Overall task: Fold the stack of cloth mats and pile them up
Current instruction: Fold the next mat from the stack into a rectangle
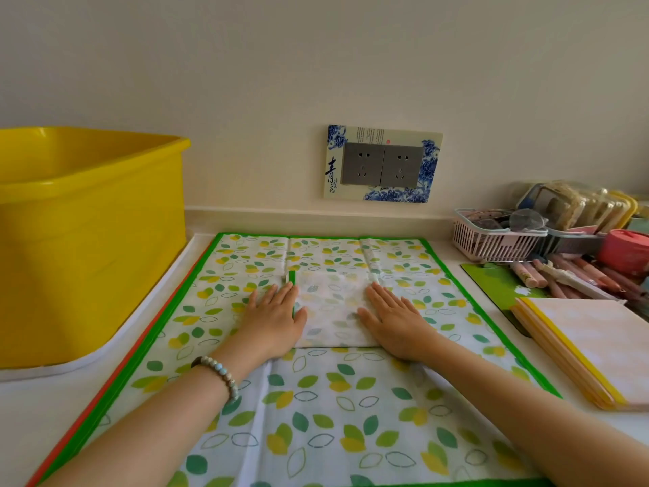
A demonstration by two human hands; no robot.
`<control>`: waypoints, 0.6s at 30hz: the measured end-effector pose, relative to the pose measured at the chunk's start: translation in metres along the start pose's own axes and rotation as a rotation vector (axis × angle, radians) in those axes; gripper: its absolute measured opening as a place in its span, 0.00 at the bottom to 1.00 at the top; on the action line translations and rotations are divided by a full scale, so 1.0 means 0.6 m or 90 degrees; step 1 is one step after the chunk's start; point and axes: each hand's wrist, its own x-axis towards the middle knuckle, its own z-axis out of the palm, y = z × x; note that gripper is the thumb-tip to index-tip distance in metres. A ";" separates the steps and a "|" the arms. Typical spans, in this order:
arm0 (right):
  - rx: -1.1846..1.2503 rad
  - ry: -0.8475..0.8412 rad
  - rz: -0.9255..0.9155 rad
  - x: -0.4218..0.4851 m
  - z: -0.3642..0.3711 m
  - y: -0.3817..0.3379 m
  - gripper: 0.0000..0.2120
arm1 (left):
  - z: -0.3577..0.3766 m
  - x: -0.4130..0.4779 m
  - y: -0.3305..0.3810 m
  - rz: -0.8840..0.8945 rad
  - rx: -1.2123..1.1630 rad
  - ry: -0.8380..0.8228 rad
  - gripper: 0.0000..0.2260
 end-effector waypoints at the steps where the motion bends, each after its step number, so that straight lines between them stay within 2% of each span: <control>1: 0.007 -0.002 -0.001 -0.002 -0.002 -0.001 0.31 | 0.003 -0.001 -0.001 0.001 -0.016 0.004 0.26; 4: 0.103 0.008 0.010 -0.009 -0.017 -0.007 0.30 | 0.007 -0.005 -0.004 0.003 -0.048 0.017 0.26; 8: 0.415 0.037 0.106 -0.010 -0.063 0.002 0.29 | 0.009 -0.003 -0.006 -0.001 -0.053 0.023 0.28; 12: 0.345 -0.050 0.172 -0.007 -0.092 0.011 0.31 | 0.009 -0.002 -0.005 -0.002 -0.046 0.028 0.29; 14: 0.341 -0.057 0.205 0.002 -0.093 0.007 0.26 | 0.010 -0.002 -0.005 0.000 -0.046 0.030 0.29; 18: 0.472 -0.062 0.303 0.017 -0.099 -0.005 0.15 | 0.012 0.000 -0.006 -0.001 -0.048 0.036 0.29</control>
